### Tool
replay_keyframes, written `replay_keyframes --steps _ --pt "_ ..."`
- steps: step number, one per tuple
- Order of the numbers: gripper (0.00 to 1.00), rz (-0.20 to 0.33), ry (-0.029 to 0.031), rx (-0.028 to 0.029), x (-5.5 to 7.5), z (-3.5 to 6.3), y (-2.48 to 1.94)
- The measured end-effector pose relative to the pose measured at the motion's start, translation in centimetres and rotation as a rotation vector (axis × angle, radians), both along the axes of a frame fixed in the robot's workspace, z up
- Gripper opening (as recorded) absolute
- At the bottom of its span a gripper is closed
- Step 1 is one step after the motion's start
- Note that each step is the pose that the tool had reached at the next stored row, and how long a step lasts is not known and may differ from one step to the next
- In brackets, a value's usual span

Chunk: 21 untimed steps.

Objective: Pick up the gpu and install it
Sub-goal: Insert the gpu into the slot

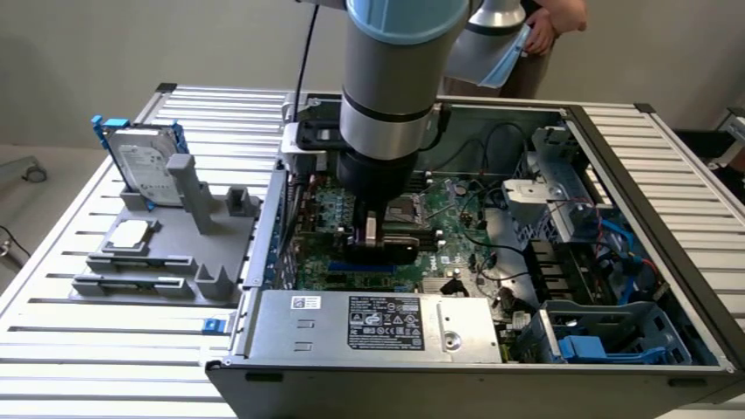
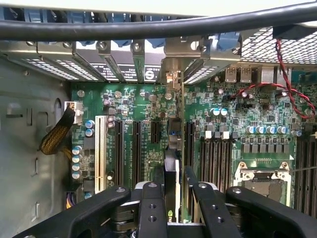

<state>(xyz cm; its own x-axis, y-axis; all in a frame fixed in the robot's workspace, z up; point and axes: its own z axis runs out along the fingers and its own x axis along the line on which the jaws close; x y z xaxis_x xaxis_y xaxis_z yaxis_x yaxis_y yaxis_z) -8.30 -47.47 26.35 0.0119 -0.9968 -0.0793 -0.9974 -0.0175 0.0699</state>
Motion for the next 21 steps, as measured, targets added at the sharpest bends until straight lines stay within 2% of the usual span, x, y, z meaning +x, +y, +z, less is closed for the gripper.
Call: replay_keyframes --steps 4,9,16,21 --pt "0.27 0.0 0.0055 0.0025 0.0 -0.07 -0.07" --pt "0.27 0.0 0.0084 0.0058 0.01 -0.16 -0.13" --pt "0.27 0.0 0.016 0.0114 0.38 -0.17 -0.21" --pt "0.27 0.0 0.0266 0.0121 0.39 -0.17 -0.25"
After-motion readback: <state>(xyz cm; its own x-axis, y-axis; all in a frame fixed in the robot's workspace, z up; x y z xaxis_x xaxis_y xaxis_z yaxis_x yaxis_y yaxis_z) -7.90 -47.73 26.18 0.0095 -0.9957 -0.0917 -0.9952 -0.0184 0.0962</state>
